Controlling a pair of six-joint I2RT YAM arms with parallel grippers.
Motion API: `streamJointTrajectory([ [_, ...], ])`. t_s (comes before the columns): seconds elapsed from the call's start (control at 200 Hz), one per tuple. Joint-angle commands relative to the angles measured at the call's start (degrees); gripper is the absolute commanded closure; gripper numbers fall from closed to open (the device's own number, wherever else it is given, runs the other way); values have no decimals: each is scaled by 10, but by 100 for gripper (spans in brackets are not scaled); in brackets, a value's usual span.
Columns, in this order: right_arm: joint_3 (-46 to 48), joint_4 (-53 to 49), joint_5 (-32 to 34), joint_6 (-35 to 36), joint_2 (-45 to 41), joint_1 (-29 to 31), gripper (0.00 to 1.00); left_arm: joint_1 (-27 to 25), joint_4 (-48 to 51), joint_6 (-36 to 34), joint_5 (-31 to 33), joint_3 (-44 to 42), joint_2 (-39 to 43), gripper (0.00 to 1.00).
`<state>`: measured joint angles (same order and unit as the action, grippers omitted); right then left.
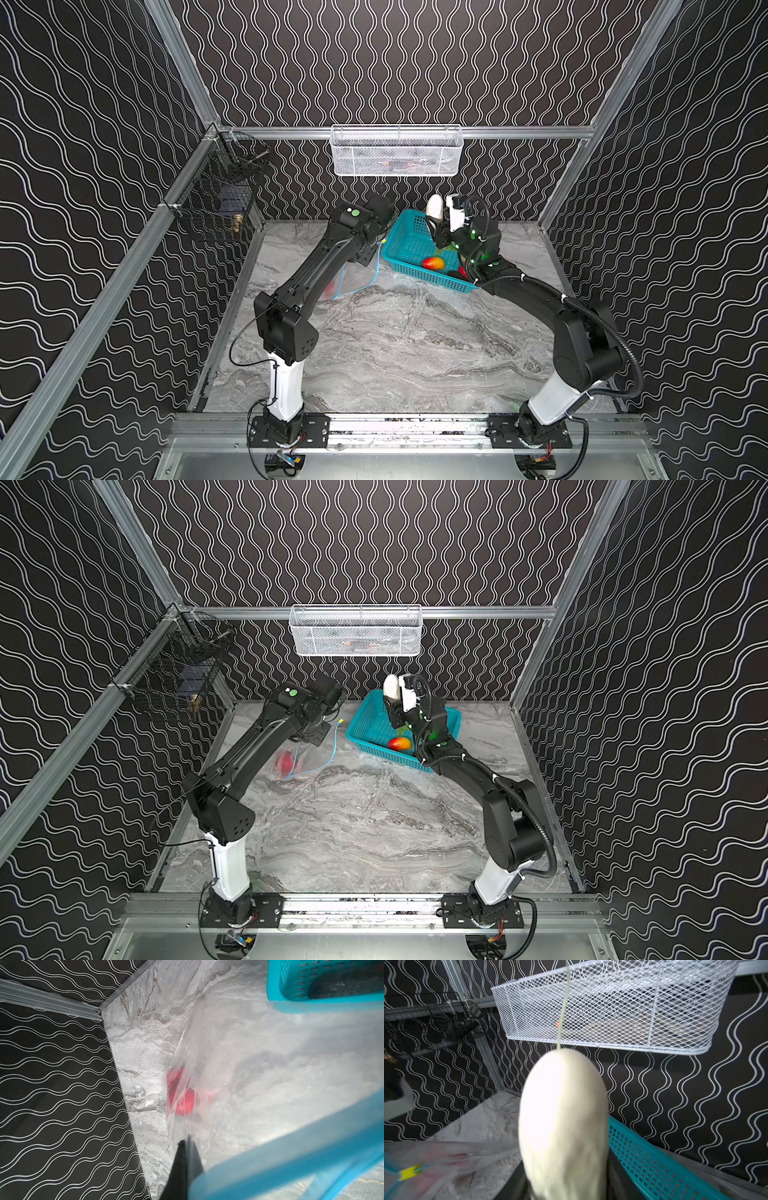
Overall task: Place the food in the zip-top bag and seal the zipper
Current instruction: 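Close the right gripper on the white radish and lift it, then carry the white radish with the right gripper toward the bag mouth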
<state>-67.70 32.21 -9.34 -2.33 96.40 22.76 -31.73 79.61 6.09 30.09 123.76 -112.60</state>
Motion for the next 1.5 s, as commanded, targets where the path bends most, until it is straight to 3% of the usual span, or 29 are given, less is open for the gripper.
streamJointTrajectory([
  [0.0,20,77,-18,-54,-16,0,58,0,3,12,-9,0,1,100],
  [0.551,101,272,-67,-220,-47,0,58,2,18,42,-6,47,-40,100],
  [0.651,120,313,-70,-246,-45,0,58,5,31,43,-24,78,-56,100],
  [0.746,125,353,-78,-280,-42,0,58,17,34,41,-78,92,-61,100],
  [0.961,143,456,-70,-360,-27,6,61,25,50,42,-98,119,-88,100],
  [1.496,120,583,-28,-394,42,74,62,41,82,34,-157,164,-113,100],
])
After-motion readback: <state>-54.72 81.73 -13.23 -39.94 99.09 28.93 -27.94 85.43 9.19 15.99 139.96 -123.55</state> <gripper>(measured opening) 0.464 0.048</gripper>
